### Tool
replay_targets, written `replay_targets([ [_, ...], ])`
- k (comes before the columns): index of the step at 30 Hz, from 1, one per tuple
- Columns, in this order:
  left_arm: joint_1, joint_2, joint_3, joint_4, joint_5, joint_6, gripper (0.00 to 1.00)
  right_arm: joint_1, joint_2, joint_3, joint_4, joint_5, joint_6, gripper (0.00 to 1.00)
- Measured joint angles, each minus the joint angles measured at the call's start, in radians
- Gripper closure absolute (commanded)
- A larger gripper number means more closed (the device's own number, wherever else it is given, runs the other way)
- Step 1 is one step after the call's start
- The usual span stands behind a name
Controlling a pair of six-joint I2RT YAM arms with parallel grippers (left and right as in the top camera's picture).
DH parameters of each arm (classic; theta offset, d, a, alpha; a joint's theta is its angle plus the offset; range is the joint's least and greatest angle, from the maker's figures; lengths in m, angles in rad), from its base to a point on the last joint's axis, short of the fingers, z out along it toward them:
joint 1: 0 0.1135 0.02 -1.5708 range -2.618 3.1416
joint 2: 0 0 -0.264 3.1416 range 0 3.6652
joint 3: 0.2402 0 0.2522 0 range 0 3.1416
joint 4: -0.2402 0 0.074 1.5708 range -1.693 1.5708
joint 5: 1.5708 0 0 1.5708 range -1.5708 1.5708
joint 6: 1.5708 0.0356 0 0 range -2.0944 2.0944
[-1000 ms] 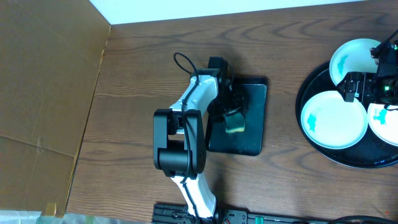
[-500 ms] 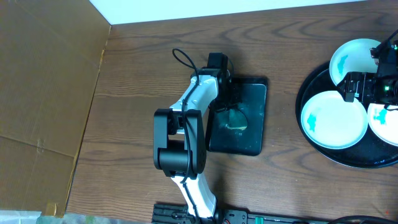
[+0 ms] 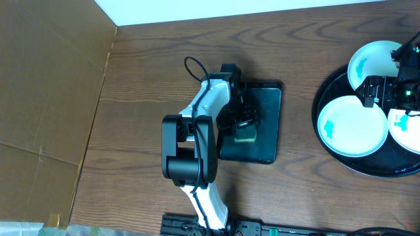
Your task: Clean dirty plates on tray and stack at the side
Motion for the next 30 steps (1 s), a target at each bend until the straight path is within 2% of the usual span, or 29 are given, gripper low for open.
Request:
replay_targets([
  [5, 0.000, 0.000, 0.000, -0.028, 0.042, 0.000, 0.14, 0.000, 0.000, 0.000, 0.001, 0.000, 0.000, 0.01],
  [12, 0.000, 0.000, 0.000, -0.024, 0.068, 0.000, 0.33, 0.000, 0.000, 0.000, 0.001, 0.000, 0.000, 0.01],
  [17, 0.000, 0.000, 0.000, -0.023, 0.075, 0.000, 0.32, 0.000, 0.000, 0.000, 0.000, 0.000, 0.000, 0.01],
  [20, 0.000, 0.000, 0.000, -0.023, 0.076, 0.005, 0.20, 0.000, 0.000, 0.000, 0.001, 0.000, 0.000, 0.01],
  [25, 0.000, 0.000, -0.003, 0.007, 0.075, 0.000, 0.20, 0.000, 0.000, 0.000, 0.000, 0.000, 0.000, 0.01],
  [27, -0.001, 0.000, -0.015, 0.012, 0.075, 0.000, 0.27, 0.000, 0.000, 0.000, -0.001, 0.000, 0.000, 0.01],
  [30, -0.003, 0.000, -0.029, 0.014, 0.074, -0.003, 0.46, 0.000, 0.000, 0.000, 0.000, 0.000, 0.000, 0.01],
])
